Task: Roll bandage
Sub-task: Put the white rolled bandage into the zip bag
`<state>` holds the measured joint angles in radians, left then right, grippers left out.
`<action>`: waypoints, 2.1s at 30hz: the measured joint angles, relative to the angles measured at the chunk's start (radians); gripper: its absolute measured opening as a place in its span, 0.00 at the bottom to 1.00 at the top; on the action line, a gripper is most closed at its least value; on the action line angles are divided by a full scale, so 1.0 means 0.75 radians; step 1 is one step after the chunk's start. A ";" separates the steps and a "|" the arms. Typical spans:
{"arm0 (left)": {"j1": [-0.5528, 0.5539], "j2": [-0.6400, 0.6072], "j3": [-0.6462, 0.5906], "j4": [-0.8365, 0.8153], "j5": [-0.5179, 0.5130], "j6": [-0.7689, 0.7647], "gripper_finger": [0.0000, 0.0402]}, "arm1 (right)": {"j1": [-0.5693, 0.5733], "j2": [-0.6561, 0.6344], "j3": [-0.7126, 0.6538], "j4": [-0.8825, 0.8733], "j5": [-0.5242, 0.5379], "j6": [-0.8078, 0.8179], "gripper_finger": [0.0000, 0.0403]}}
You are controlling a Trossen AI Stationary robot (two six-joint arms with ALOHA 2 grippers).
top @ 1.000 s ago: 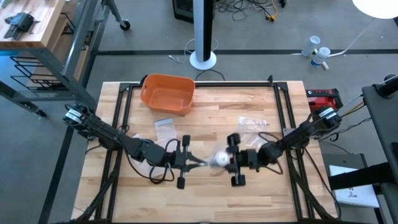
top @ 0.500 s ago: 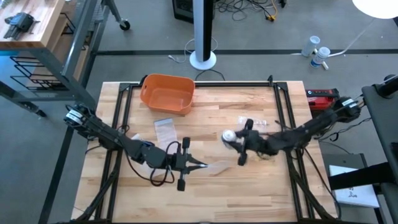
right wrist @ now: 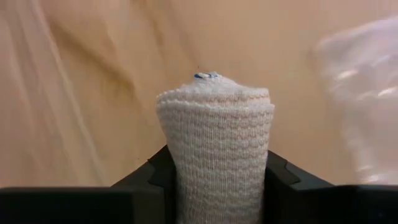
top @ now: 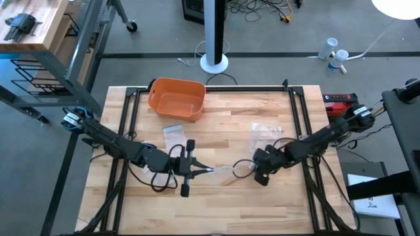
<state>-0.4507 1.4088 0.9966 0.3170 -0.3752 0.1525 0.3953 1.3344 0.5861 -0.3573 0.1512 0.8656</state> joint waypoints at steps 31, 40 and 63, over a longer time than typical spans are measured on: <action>0.091 -0.023 0.045 0.068 -0.014 0.122 0.00 | 0.076 -0.180 0.082 -0.082 -0.125 -0.104 0.69; 0.091 -0.013 0.030 0.040 -0.011 0.085 0.00 | 0.197 -0.351 0.082 0.005 0.184 -0.324 0.60; 0.093 0.036 0.022 0.080 0.005 0.086 0.00 | 0.298 -0.555 0.082 0.799 0.431 -1.298 0.51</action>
<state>-0.3813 1.4356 1.0130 0.3771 -0.3711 0.2167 0.6190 0.9184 0.6476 0.2418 0.4747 -0.1081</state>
